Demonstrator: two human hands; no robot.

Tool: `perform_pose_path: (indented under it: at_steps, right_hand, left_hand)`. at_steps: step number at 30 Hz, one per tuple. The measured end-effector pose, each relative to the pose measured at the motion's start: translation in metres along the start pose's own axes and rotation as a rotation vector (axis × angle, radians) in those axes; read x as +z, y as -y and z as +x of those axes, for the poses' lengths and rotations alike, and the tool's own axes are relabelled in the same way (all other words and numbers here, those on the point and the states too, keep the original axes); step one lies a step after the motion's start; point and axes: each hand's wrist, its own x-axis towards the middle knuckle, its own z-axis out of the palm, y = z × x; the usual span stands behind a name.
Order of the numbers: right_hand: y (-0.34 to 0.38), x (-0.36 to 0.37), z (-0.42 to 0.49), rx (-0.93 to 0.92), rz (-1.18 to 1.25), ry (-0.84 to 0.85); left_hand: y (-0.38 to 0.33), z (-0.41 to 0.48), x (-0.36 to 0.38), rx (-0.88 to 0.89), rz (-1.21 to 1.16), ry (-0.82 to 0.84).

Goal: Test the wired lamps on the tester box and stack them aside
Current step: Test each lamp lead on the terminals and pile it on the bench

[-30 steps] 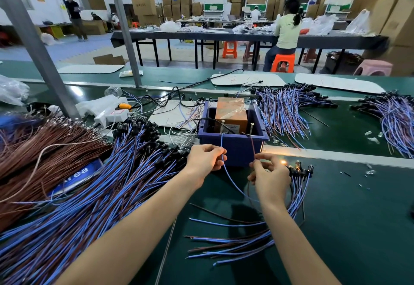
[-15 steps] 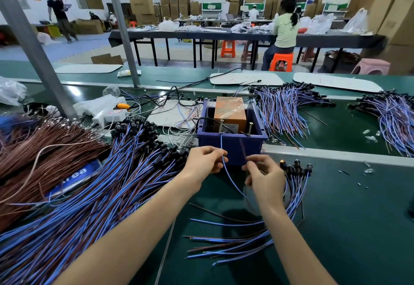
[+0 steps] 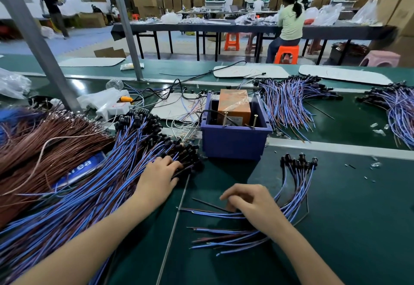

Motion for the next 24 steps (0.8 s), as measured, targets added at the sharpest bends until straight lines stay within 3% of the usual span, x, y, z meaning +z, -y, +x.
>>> perform_pose_path:
  at_steps: [3,12,15,19,24]
  right_hand:
    - [0.002,0.002,0.001,-0.017,0.041,-0.002]
    - [0.008,0.007,0.006,0.03,0.233,0.005]
    - [0.021,0.018,0.007,-0.029,0.291,0.036]
    - [0.033,0.028,0.01,-0.178,0.491,-0.001]
    - [0.025,0.005,0.015,-0.053,0.724,-0.376]
  left_hand:
    - [-0.002,0.001,0.003,-0.002,-0.052,-0.108]
    - [-0.011,0.0,-0.017,-0.152,-0.624,-0.31]
    - [-0.032,-0.004,-0.034,-0.153,-0.855,-0.39]
    - [-0.062,-0.017,-0.049,0.024,-1.017,-0.289]
    - [-0.068,-0.025,-0.042,0.001,-1.191,-0.05]
